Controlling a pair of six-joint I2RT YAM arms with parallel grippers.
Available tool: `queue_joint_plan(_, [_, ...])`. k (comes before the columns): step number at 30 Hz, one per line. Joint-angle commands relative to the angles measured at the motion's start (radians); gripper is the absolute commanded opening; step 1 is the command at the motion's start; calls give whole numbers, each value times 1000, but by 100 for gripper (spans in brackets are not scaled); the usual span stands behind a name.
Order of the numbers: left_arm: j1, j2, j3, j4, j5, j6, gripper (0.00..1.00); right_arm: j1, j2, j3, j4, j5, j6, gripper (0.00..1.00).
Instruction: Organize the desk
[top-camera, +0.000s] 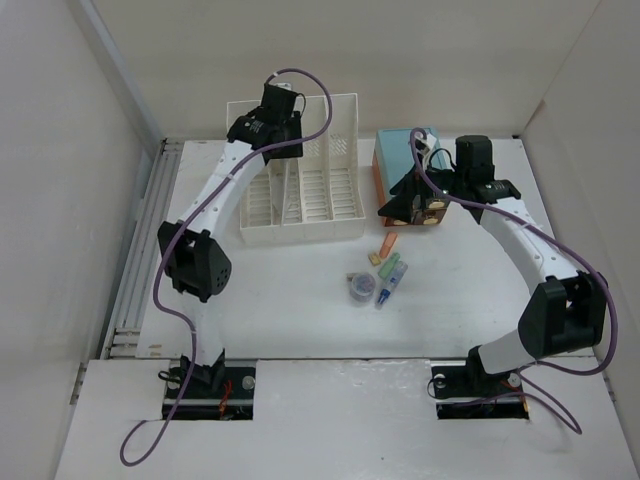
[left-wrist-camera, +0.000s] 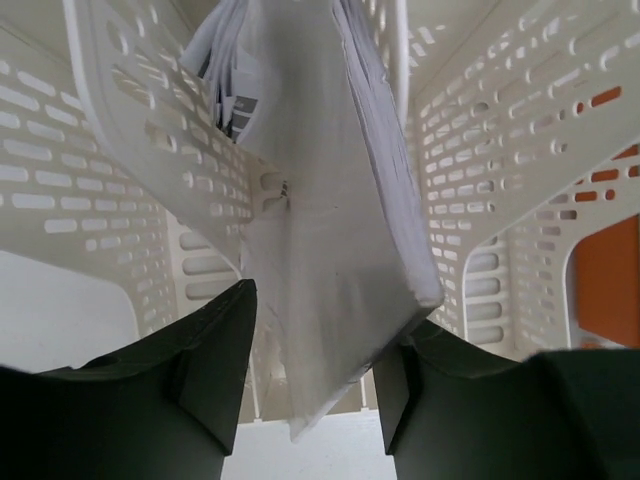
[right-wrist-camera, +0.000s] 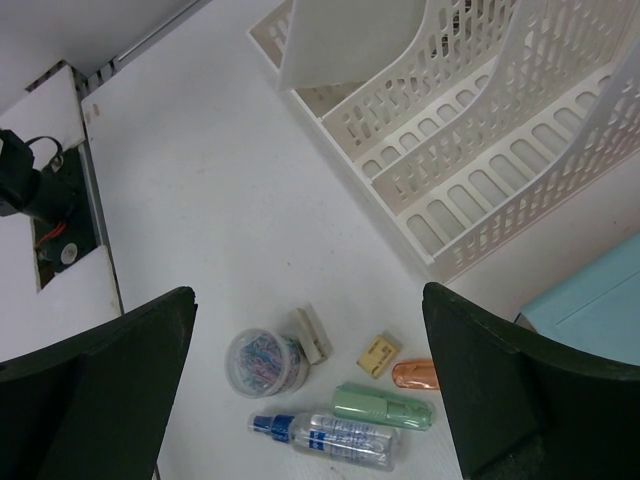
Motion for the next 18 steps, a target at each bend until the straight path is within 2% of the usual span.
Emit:
queue_joint_plan(1, [3, -10, 60, -2, -73, 12, 44, -6, -37, 38, 7, -36, -13, 100])
queue_joint_plan(6, [3, 21, 83, -2, -94, 21, 19, -6, -37, 38, 7, -45, -13, 100])
queue_joint_plan(7, [3, 21, 94, -2, -94, 21, 8, -6, -37, 38, 7, -45, -13, 100])
queue_joint_plan(9, [3, 21, 94, -2, -94, 21, 0, -6, -37, 38, 7, -45, -13, 100])
queue_joint_plan(15, [-6, -38, 47, 27, -65, 31, 0, -6, -37, 38, 7, -45, -13, 100])
queue_joint_plan(18, [-32, -128, -4, 67, -97, 31, 0, -6, -37, 38, 7, -45, -13, 100])
